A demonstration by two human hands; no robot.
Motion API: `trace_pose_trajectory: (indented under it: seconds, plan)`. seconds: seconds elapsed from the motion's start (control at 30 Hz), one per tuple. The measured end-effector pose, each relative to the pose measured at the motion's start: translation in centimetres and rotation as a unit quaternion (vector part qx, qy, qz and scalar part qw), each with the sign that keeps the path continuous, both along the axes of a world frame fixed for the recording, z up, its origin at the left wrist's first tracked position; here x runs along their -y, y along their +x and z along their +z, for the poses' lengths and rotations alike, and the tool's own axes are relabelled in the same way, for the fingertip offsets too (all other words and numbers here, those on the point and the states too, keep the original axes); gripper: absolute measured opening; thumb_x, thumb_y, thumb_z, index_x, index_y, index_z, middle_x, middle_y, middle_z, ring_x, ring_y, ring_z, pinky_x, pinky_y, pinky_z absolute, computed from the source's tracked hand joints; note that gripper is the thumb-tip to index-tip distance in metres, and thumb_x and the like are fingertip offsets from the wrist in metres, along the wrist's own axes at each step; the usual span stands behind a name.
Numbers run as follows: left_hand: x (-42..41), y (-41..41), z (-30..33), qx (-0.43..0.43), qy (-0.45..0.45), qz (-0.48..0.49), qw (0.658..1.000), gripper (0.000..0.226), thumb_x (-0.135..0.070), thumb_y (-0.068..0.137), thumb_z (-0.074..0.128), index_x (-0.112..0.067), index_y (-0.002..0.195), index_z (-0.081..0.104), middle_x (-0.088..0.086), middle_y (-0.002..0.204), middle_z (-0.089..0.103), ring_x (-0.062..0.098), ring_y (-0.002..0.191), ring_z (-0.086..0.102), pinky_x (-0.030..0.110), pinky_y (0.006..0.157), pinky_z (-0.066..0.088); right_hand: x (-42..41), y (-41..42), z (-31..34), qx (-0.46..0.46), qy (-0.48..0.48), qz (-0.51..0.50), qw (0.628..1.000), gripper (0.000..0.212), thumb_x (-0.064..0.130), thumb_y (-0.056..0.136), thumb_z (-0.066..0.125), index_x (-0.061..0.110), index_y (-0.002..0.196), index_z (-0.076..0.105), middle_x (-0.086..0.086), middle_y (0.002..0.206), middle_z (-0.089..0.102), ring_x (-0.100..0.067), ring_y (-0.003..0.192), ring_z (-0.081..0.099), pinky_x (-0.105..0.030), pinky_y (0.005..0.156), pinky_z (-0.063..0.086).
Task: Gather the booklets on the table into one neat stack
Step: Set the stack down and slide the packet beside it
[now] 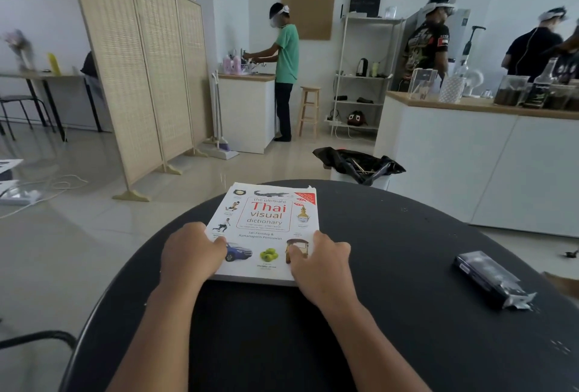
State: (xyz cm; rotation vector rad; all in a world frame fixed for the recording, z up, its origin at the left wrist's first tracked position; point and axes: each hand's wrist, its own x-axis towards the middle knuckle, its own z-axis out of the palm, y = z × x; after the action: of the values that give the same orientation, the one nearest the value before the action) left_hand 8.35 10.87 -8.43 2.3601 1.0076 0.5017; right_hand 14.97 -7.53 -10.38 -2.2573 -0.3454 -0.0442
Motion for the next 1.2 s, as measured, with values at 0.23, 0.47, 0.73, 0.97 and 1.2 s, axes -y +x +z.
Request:
trace_pose_trajectory:
  seconds: [0.23, 0.47, 0.73, 0.97, 1.2]
  plan:
    - [0.0, 0.1, -0.2, 0.011, -0.002, 0.004, 1.000, 0.024, -0.026, 0.091, 0.062, -0.009, 0.106, 0.069, 0.010, 0.105, 0.074, 0.028, 0.089, 0.064, 0.035, 0.068, 0.049, 0.2, 0.0, -0.1, 0.013, 0.018, 0.006, 1.000, 0.035, 0.043, 0.098, 0.057, 0.016, 0.119, 0.055, 0.021, 0.083, 0.029, -0.022, 0.108, 0.054, -0.034, 0.083, 0.053]
    - [4.1, 1.7, 0.4, 0.057, 0.100, -0.090, 0.989, 0.050, -0.043, 0.093, 0.063, -0.024, 0.138, 0.059, 0.001, 0.144, 0.056, 0.028, 0.134, 0.044, 0.055, 0.106, 0.034, 5.2, 1.2, 0.6, 0.020, 0.057, -0.093, 0.994, 0.052, 0.040, 0.098, 0.059, 0.019, 0.145, 0.052, -0.003, 0.133, 0.064, -0.018, 0.128, 0.050, -0.033, 0.091, 0.048]
    - [6.3, 2.6, -1.1, -0.009, 0.138, -0.208, 0.968, 0.048, -0.059, 0.090, 0.055, -0.036, 0.131, 0.062, -0.015, 0.140, 0.056, 0.013, 0.128, 0.049, 0.050, 0.103, 0.034, 14.9, 1.6, 1.7, 0.027, -0.155, -0.271, 0.950, 0.060, 0.043, 0.095, 0.057, 0.019, 0.149, 0.046, -0.009, 0.165, 0.033, -0.033, 0.154, 0.008, -0.053, 0.122, 0.009]
    - [6.4, 2.7, -1.1, -0.016, 0.142, -0.208, 0.968, 0.047, -0.059, 0.091, 0.054, -0.036, 0.132, 0.061, -0.015, 0.140, 0.056, 0.014, 0.127, 0.050, 0.048, 0.101, 0.035, 16.0, 0.9, 1.2, -0.004, -0.209, -0.245, 0.947, 0.067, 0.036, 0.096, 0.054, 0.019, 0.156, 0.030, -0.006, 0.165, 0.027, -0.035, 0.151, 0.015, -0.051, 0.121, 0.014]
    - [6.2, 2.7, -1.1, -0.013, 0.133, -0.215, 0.967, 0.047, -0.059, 0.091, 0.054, -0.036, 0.132, 0.062, -0.015, 0.140, 0.056, 0.013, 0.127, 0.050, 0.049, 0.102, 0.034, 14.8, 0.8, 1.7, 0.013, -0.189, -0.165, 0.968, 0.062, 0.008, 0.083, 0.058, 0.028, 0.141, 0.055, -0.002, 0.152, 0.039, -0.033, 0.136, 0.027, -0.042, 0.113, 0.024]
